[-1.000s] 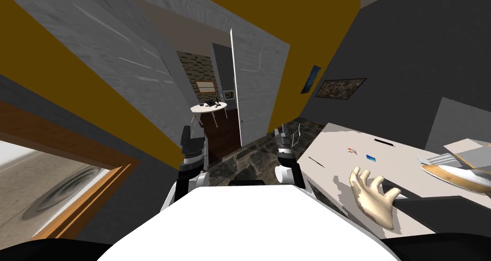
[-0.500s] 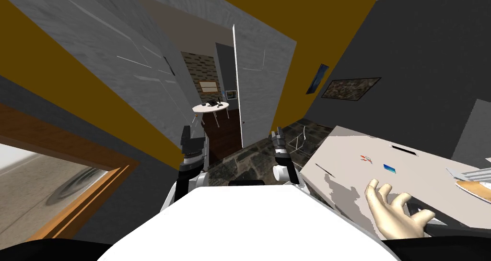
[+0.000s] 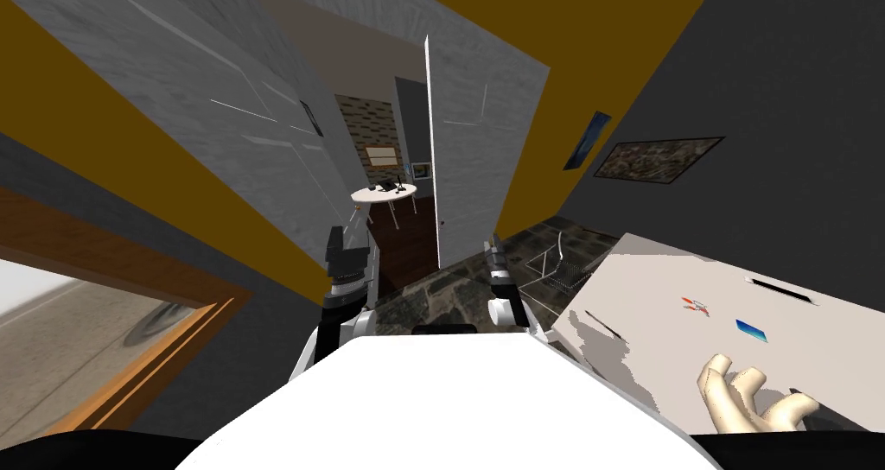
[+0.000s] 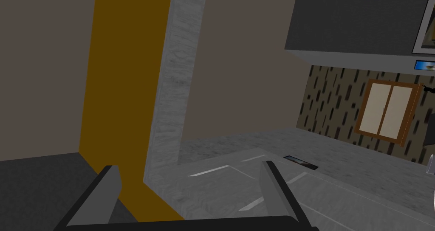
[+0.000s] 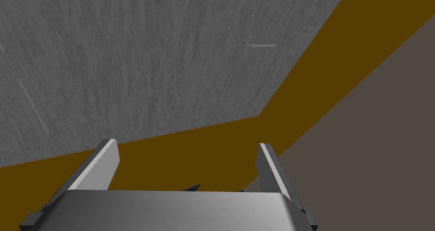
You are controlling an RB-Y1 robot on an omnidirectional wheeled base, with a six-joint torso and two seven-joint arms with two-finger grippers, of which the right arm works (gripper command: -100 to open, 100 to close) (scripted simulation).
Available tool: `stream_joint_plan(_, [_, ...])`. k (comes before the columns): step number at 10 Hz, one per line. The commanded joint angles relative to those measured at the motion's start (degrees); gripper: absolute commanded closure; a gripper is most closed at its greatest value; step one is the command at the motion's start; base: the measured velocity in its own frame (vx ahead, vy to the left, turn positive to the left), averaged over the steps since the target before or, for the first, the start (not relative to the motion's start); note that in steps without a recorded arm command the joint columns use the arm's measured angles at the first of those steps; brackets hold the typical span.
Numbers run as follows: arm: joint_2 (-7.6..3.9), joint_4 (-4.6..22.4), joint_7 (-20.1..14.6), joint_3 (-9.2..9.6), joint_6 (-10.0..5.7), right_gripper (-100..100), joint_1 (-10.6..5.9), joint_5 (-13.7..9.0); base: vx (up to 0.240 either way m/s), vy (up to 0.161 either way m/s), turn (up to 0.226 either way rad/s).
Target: Push the door open
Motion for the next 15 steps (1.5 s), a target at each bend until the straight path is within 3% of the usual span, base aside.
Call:
stream_joint_plan(1, [-0.44,2.9,-0.5,0.04,-0.76,-100,-0.87,0.2,0.091,-0.016,0.092])
stream_joint_plan(2, [-0.44,3.0,-0.5,0.04,-0.76,-100,-0.87,0.2,0.069,-0.021,0.027])
stream_joint_plan(5, [-0.76,8.2,-1.1,0.33,-2.27,-100,-2.68,0.9,0.078,-0.016,0.08])
stream_joint_plan(6, [-0.76,8.8,-1.1,0.33,-2.27,-100,-2.68,0.9,0.066,-0.008,0.031])
stream_joint_plan(13, [-1.05,22.0,-2.5,1.0,-5.84,-100,-6.96,2.4,0.087,-0.021,0.085])
stream_joint_plan(15, [-1.03,24.4,-2.7,1.09,-6.33,-100,-7.55,2.6,0.059,-0.013,0.039])
